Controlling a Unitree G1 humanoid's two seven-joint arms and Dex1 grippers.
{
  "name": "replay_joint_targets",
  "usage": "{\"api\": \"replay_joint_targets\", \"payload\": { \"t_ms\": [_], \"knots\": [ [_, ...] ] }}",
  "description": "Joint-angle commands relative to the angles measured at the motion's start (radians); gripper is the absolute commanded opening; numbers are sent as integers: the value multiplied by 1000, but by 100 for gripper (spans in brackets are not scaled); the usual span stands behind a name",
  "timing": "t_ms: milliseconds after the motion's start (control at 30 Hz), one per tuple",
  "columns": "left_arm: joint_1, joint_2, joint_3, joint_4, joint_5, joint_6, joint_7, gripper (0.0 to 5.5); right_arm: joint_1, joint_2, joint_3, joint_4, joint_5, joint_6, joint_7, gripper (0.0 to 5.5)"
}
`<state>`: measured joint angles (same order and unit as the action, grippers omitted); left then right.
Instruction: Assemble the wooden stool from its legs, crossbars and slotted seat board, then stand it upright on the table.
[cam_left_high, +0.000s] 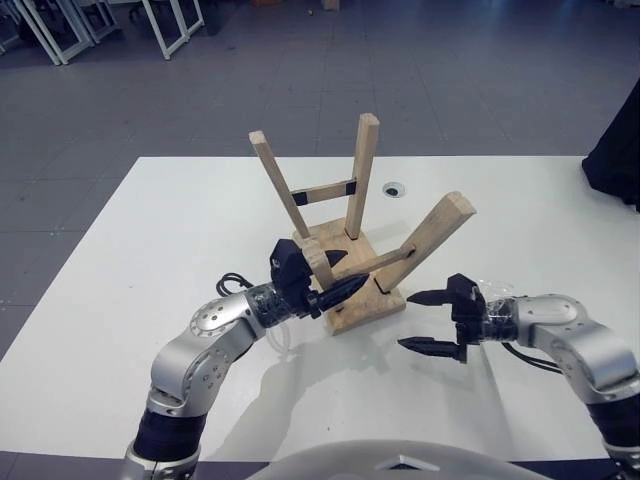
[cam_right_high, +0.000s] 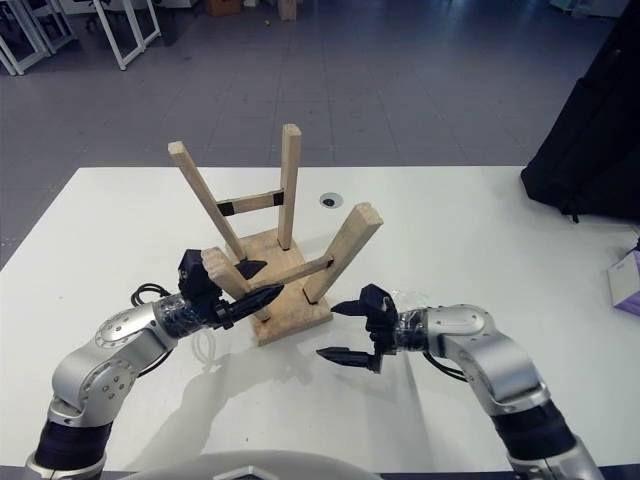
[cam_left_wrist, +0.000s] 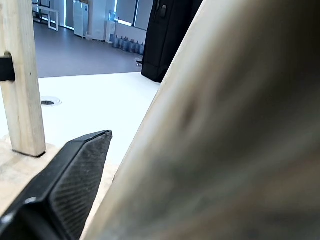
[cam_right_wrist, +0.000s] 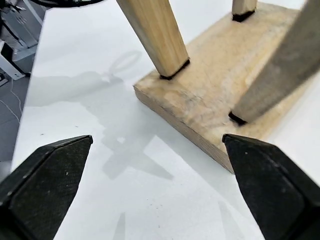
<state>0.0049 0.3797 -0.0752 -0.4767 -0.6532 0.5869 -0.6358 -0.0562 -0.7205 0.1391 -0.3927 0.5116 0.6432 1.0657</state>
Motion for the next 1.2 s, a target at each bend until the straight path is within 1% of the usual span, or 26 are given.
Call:
{"api": "replay_joint_targets", "payload": {
  "t_ms": [33,100,133,233,267,300,367,433,500,600,700,800,867,933,1000,1067,1133,1200],
  "knots": [
    [-20,-13,-1,0,0,6,19,326,-49,14,-167,-121,267,85,9,480],
    [-26,-15,-8,4,3,5,20,326,-116,64,-241,-161,380,80,-62,480],
    [-29,-15,-9,4,4,5,20,326,-144,89,-259,-174,394,61,-103,480],
    [-26,-5,-3,0,8,5,19,326,-208,170,-259,-210,371,7,-241,480],
    [-18,2,0,-2,13,2,18,326,-229,200,-230,-218,292,-50,-293,480],
    [-10,8,4,-1,16,1,18,326,-247,217,-169,-199,134,-157,-342,480],
    [-6,22,-1,8,30,-2,12,326,-271,233,-65,-160,-135,-344,-419,480],
    [-12,19,14,15,13,9,18,326,-284,234,41,-123,-359,-499,-476,480],
    [-26,20,25,19,0,18,19,326,-285,240,123,-80,-599,-637,-580,480],
    [-36,26,33,11,-6,24,22,326,-262,266,154,-32,-856,-793,-762,480],
    [-74,34,64,16,-33,48,30,326,-203,237,249,91,-1172,-932,-944,480],
    [-92,53,70,14,-43,70,15,326,-167,237,240,119,-1315,-962,-1055,480],
    [-94,54,72,8,-51,77,19,326,-173,246,241,153,-1386,-919,-1055,480],
    [-97,44,63,4,-50,80,25,326,-164,242,305,255,-1409,-866,-913,480],
    [-101,37,52,6,-42,77,28,326,-139,238,354,304,-1340,-824,-739,480],
    [-104,35,49,13,-37,73,30,326,-124,227,364,294,-1261,-789,-624,480],
    [-106,32,44,21,-27,65,32,326,-129,211,365,297,-1210,-781,-577,480],
    [-105,29,41,25,-19,58,33,326,-159,200,358,307,-1205,-797,-596,480]
  ]
}}
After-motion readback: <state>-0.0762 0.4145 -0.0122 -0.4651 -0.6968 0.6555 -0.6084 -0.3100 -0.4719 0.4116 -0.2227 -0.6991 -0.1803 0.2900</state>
